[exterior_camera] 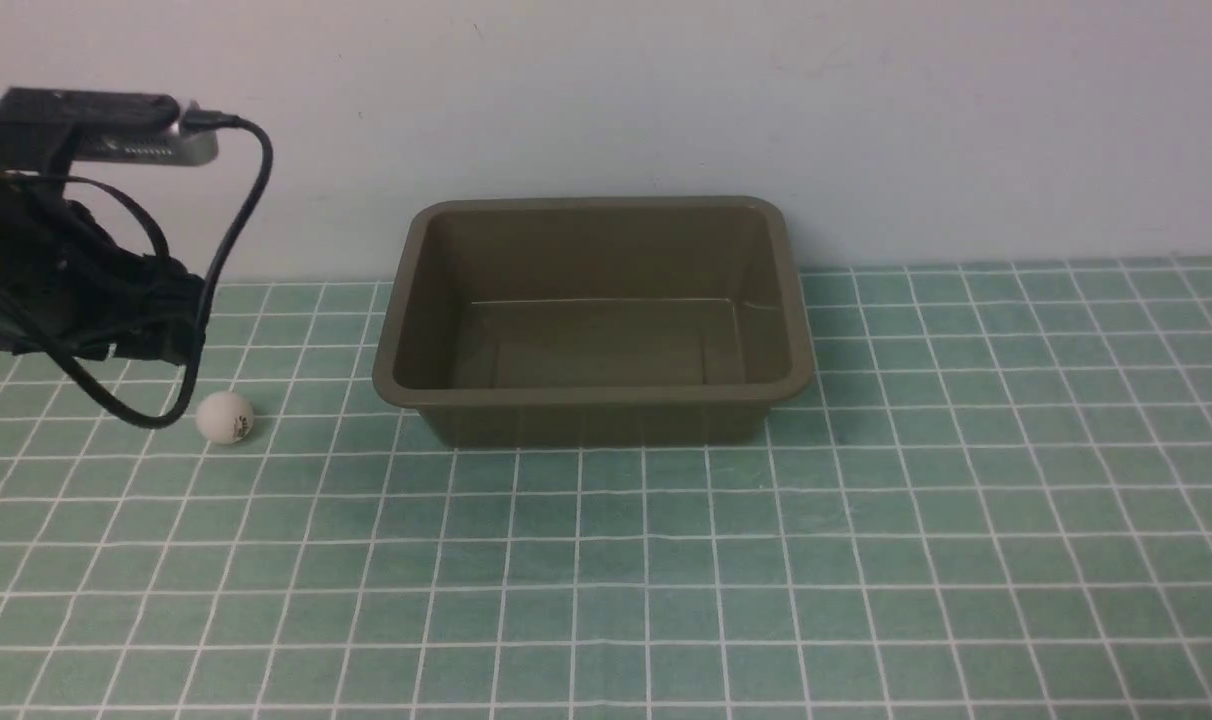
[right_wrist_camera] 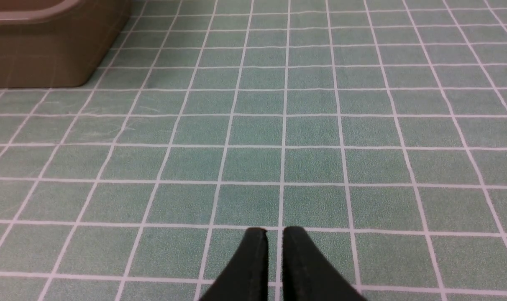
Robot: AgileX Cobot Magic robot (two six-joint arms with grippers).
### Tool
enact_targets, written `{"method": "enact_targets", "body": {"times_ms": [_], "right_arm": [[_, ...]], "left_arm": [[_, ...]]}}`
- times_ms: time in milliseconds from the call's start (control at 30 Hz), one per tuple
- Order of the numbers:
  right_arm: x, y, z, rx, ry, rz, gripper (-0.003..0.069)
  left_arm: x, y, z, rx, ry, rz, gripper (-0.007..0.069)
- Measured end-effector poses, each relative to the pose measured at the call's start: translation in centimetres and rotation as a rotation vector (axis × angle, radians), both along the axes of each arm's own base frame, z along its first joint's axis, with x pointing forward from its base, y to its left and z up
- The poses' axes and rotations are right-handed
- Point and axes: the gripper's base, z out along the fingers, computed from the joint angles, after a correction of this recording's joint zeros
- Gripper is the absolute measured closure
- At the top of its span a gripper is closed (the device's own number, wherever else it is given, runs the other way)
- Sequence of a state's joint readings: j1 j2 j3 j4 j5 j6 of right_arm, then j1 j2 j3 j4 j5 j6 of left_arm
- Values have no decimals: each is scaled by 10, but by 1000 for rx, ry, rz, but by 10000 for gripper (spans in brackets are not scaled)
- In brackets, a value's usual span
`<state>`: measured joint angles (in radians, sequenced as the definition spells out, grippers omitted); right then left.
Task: Put the table tennis balls in the box on the green coffee tablecloth.
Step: 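Reach for and grasp a ping pong ball on the table beside the basket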
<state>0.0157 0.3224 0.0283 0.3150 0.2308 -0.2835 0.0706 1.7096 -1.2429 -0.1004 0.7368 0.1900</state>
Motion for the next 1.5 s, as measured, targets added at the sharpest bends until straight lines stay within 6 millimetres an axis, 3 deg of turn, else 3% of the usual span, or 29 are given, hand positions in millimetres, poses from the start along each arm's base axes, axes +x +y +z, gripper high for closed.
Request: {"method": "enact_targets", "body": {"times_ms": [233,533,1400,1500], "right_arm": [[0,0,0,0,0,0,615],[0,0,0,0,0,0,615],[0,0,0,0,0,0,615],[0,0,0,0,0,0,615]], "left_arm": [[23,3,-27,24,-7,-2,177],[41,6,-38,47,-5,-13,177],[61,8,-105,47,74,-14,177],[62,8,-107,47,65,-12,211]]}}
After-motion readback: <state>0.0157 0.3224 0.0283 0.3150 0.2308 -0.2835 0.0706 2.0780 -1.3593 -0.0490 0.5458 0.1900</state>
